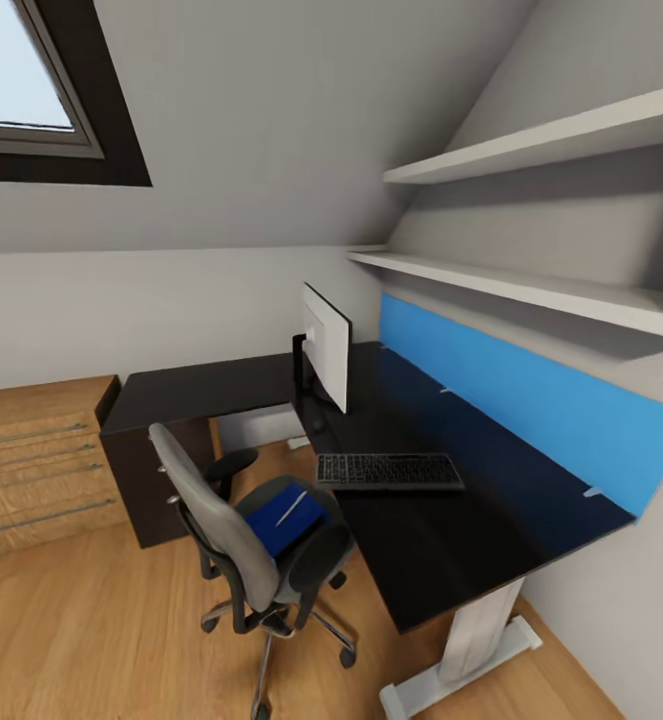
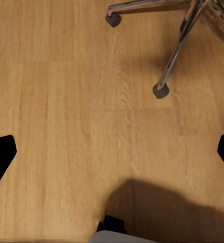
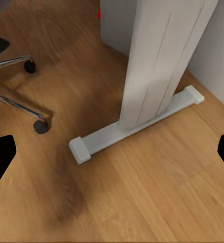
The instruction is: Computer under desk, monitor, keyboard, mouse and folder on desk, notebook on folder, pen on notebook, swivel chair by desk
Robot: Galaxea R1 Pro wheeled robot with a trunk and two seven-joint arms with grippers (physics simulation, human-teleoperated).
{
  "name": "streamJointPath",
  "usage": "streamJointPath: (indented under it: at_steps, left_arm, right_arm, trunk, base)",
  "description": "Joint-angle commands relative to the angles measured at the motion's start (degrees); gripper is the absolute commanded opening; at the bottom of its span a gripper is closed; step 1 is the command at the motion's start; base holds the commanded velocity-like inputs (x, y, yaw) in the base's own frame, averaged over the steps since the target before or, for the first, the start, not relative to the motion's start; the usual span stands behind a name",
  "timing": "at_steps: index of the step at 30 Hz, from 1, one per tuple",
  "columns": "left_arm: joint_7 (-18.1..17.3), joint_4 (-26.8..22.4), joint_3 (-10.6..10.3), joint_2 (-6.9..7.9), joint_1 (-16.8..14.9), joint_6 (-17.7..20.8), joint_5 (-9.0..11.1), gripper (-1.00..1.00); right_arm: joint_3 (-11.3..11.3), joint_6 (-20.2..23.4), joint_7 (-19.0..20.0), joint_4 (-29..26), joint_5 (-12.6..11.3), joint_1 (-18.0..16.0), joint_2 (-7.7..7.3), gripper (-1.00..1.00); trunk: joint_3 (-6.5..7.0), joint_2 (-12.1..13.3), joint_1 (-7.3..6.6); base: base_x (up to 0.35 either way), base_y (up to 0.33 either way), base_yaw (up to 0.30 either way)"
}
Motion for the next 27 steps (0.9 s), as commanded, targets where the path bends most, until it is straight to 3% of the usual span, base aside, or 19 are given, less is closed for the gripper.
streamJointPath:
  at_steps: [1, 10, 27]
  left_arm:
    - [0.04, -0.01, 0.08, -0.03, -0.03, -0.12, 0.05, 1.0]
    - [0.02, -0.01, 0.1, -0.17, -0.02, -0.12, 0.18, 1.0]
    - [0.0, -0.01, 0.1, -0.81, -0.02, -0.12, 0.05, 1.0]
  right_arm:
    - [-0.05, -0.14, -0.11, 0.03, 0.05, -0.03, 0.01, 1.0]
    - [-0.05, -0.14, -0.11, 0.06, 0.05, -0.01, -0.04, 1.0]
    - [-0.05, -0.14, -0.11, 0.08, 0.05, -0.03, -0.05, 1.0]
  trunk:
    - [-0.07, -0.05, 0.02]
    - [-0.07, -0.05, 0.02]
    - [-0.07, -0.05, 0.02]
  base:
    - [0.16, -0.267, 0.275]
    - [0.173, -0.196, 0.276]
    - [0.012, -0.012, 0.276]
